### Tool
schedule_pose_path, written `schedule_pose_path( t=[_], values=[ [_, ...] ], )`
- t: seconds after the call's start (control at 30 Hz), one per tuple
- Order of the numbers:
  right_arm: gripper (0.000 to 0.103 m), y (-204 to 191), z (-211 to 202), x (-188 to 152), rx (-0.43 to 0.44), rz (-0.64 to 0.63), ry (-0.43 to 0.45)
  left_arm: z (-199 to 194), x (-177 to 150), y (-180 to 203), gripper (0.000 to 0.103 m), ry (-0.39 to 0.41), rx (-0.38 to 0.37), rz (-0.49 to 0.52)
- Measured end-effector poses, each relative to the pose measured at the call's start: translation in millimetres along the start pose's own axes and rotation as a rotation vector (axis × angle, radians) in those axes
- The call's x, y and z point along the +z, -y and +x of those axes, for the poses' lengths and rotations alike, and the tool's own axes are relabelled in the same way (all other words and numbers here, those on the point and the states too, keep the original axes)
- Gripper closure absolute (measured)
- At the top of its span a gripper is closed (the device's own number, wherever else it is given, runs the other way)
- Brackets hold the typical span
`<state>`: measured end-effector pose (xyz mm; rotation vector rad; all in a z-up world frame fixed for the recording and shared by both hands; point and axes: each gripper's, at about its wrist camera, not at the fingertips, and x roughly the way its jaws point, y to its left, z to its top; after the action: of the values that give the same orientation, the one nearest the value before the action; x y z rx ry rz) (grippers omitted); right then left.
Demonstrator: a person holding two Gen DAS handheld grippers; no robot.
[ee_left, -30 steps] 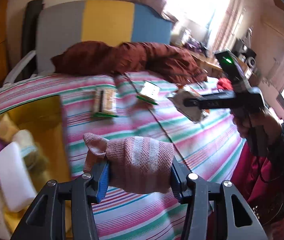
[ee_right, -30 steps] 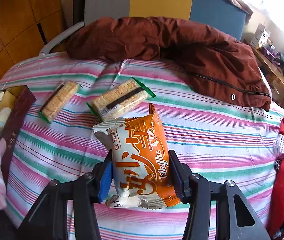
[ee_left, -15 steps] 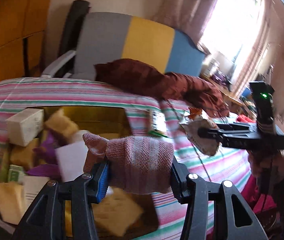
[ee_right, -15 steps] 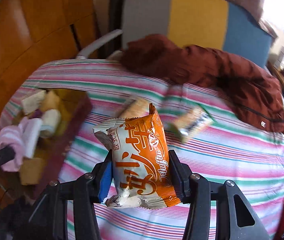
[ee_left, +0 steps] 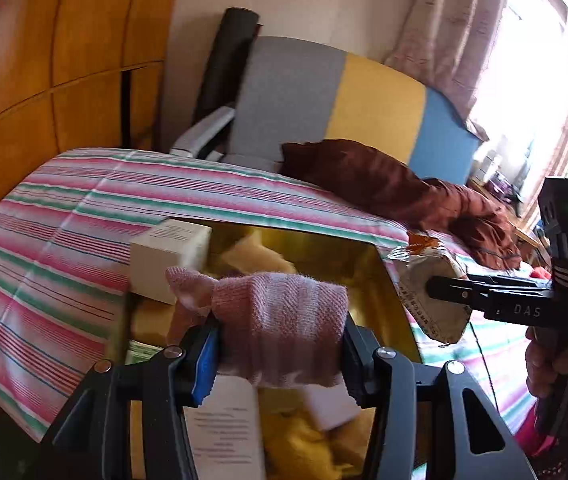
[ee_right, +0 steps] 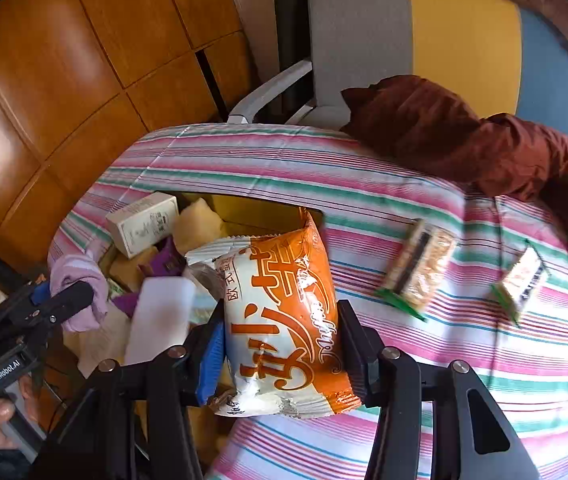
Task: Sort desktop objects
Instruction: 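Carry the snack bag and pink sock over the gold tray, then open both tools to drop the snack bag and sock into the tray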
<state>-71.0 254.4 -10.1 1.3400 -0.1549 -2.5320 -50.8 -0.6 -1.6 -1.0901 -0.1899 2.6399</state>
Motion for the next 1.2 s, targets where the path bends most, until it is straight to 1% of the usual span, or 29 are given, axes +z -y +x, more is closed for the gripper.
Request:
schedule_pose_path(
  t=[0.2,0.27,0.37,0.43,0.5,0.6,0.67,0.73,0.8,0.87,0.97,1.07,1.2],
  values=[
    [0.052,-22,19,18,0.031,0.028,0.01,8,12,-28,0.052,0.002,0.046,-0.034],
    [0.05,-28,26,23,0.027,0.034,0.012,15,14,-35,0.052,-0.009,0.059,-0.046],
    [0.048,-31,39,31,0.041,0.057,0.022,30,13,-39,0.051,-0.044,0.075,-0.055],
    [0.047,-30,47,33,0.056,0.087,0.025,42,11,-42,0.051,-0.081,0.091,-0.06],
    [0.047,-31,51,32,0.048,0.083,0.019,53,7,-44,0.051,-0.114,0.093,-0.069],
    [0.047,-31,52,25,0.044,0.068,0.007,65,-1,-44,0.051,-0.148,0.098,-0.075],
    [0.047,-29,50,19,0.031,0.06,0.01,76,-6,-44,0.051,-0.186,0.102,-0.079],
    [0.047,-27,47,12,0.025,0.059,0.011,81,-8,-42,0.051,-0.199,0.103,-0.078],
    [0.044,-26,44,5,0.028,0.057,0.013,80,-7,-38,0.044,-0.193,0.107,-0.067],
    [0.04,-28,39,-1,0.013,0.04,0.026,76,-6,-37,0.04,-0.184,0.105,-0.079],
    [0.035,-30,31,-10,0.007,0.028,0.041,69,-3,-38,0.028,-0.159,0.126,-0.084],
    [0.027,-33,25,-17,0.011,0.033,0.053,59,-3,-40,0.027,-0.136,0.127,-0.103],
    [0.024,-33,22,-26,0.016,0.041,0.053,39,-3,-41,0.027,-0.085,0.142,-0.11]
  ],
)
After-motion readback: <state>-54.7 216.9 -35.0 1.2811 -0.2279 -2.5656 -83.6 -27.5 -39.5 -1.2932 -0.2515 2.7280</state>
